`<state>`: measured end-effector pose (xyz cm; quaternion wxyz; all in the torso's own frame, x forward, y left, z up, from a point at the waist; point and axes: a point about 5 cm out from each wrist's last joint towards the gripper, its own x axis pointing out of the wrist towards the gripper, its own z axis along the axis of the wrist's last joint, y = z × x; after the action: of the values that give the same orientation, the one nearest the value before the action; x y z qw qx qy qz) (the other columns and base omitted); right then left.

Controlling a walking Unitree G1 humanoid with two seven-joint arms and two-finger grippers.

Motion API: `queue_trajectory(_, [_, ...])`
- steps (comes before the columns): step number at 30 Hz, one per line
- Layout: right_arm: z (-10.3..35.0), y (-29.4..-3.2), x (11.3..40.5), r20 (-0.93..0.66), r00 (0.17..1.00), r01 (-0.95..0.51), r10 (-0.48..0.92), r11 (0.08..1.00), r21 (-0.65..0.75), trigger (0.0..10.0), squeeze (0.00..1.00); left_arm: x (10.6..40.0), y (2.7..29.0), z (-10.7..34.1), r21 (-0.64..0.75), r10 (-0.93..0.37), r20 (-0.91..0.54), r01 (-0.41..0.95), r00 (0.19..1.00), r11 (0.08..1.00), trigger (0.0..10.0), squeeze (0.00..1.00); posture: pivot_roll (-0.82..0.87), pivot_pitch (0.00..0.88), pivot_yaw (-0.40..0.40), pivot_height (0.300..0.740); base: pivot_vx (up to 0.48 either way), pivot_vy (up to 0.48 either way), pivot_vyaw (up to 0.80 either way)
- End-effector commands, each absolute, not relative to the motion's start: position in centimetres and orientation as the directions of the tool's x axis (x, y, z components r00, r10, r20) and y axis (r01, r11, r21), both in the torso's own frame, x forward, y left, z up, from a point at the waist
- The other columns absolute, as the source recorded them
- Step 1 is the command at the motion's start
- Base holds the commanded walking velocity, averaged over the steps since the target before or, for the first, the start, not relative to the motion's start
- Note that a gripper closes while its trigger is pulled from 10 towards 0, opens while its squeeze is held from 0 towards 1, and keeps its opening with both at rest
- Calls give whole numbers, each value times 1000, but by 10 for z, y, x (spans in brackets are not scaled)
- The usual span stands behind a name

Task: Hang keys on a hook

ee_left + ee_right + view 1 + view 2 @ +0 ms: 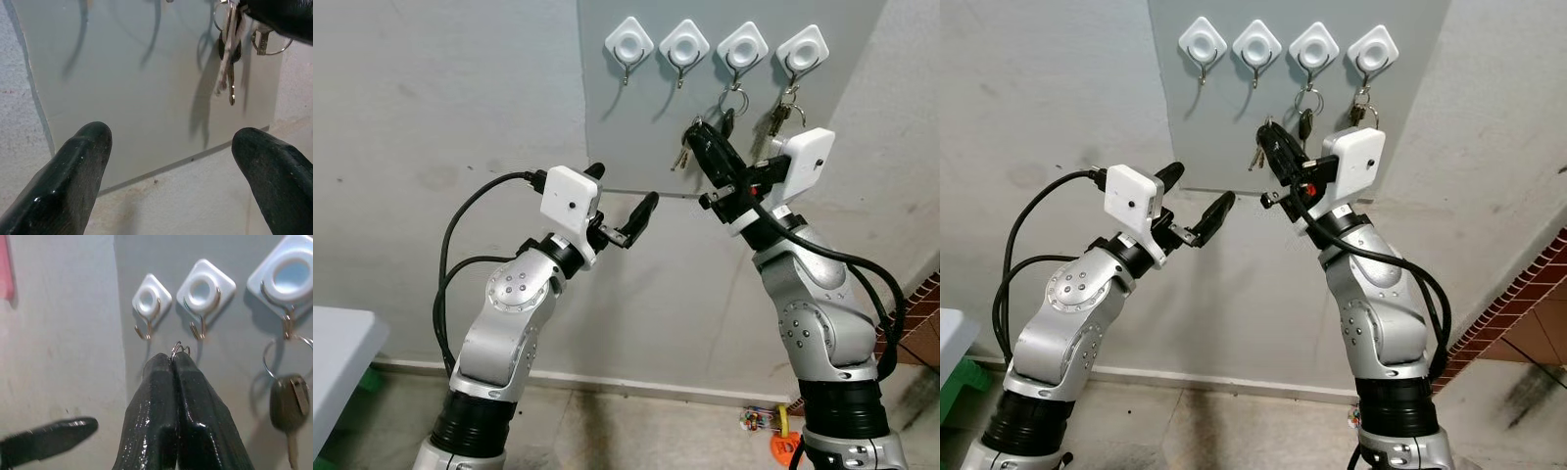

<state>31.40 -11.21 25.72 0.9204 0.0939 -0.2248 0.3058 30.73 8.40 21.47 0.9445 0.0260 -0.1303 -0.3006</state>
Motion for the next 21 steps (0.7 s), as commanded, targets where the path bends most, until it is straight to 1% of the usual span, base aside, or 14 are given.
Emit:
queue_trajectory(1, [272, -109, 310, 517, 670, -634, 532, 773, 27, 10000, 0, 305, 82, 224, 137, -586, 254, 571, 770, 810, 10000, 0, -31, 107, 29, 740, 0, 0, 0])
queue_trajectory(12, [278, -98, 312, 526, 619, -704, 583, 709, 43, 10000, 0, 303, 77, 230, 135, -594, 271, 581, 757, 803, 10000, 0, -15, 109, 8, 740, 0, 0, 0])
queue_trajectory(21, [280, -92, 314, 532, 605, -721, 592, 691, 52, 10000, 0, 302, 76, 235, 135, -593, 289, 581, 751, 802, 10000, 0, -5, 105, -2, 740, 0, 0, 0])
